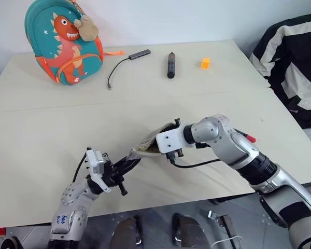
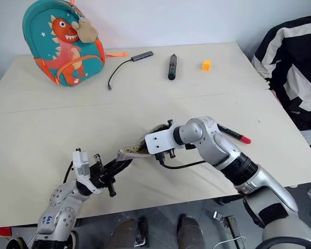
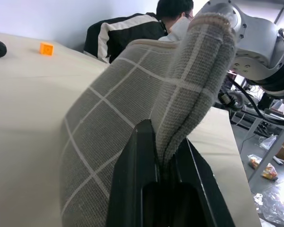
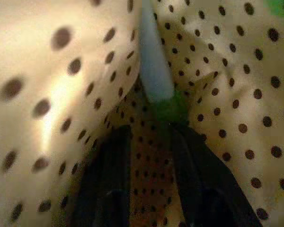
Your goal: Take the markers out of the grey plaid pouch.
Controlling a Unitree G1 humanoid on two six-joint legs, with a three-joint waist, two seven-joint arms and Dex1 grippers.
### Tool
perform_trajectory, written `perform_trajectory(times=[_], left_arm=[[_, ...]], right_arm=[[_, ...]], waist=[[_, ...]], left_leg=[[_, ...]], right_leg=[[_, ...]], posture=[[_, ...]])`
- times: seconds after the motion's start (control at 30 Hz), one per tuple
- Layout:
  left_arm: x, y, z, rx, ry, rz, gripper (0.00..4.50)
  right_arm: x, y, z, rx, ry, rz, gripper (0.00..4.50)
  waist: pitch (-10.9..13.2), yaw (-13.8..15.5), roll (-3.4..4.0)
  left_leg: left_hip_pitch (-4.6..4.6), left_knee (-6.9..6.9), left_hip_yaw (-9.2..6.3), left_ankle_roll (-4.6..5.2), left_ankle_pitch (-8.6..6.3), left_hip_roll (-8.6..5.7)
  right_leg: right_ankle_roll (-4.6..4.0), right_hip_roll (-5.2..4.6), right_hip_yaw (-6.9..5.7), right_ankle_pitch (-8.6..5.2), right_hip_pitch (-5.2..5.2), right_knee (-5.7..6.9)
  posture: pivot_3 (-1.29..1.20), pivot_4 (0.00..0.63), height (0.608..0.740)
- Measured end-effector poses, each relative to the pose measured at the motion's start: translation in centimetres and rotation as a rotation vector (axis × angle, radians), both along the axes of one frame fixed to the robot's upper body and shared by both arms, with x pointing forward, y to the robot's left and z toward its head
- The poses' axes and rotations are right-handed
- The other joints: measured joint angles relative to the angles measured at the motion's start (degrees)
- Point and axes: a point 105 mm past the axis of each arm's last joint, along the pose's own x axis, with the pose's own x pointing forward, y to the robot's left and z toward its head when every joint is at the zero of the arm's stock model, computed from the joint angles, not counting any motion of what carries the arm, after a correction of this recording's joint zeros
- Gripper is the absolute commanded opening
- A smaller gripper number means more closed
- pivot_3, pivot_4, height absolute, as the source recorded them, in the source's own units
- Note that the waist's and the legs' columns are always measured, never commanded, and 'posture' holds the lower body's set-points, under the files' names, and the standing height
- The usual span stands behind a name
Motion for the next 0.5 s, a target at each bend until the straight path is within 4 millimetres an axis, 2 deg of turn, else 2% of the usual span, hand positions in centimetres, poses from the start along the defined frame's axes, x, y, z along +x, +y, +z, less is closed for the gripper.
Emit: perform_trajectory(times=[0.27, 0.5], left_arm=[[0.0, 0.1, -0.2, 0.000, 0.007, 0.002, 0.00], [-0.1, 0.1, -0.4, 0.000, 0.018, 0.005, 0.00]], right_arm=[[-0.3, 1.0, 0.2, 0.052, -0.008, 0.019, 4.08], [-0.5, 1.2, 0.0, 0.053, -0.027, 0.044, 4.08]], waist=[[0.0, -0.1, 0.00], [0.0, -0.1, 0.00]], left_leg=[[0.03, 0.00, 0.05, 0.00, 0.00, 0.04], [0.03, -0.03, 0.06, -0.01, -0.01, 0.04]], right_leg=[[0.00, 0.01, 0.01, 0.00, -0.01, 0.03], [-0.02, 0.00, 0.01, 0.00, -0.03, 0.01]], posture=[[0.00, 0.150, 0.740], [0.00, 0.150, 0.740]])
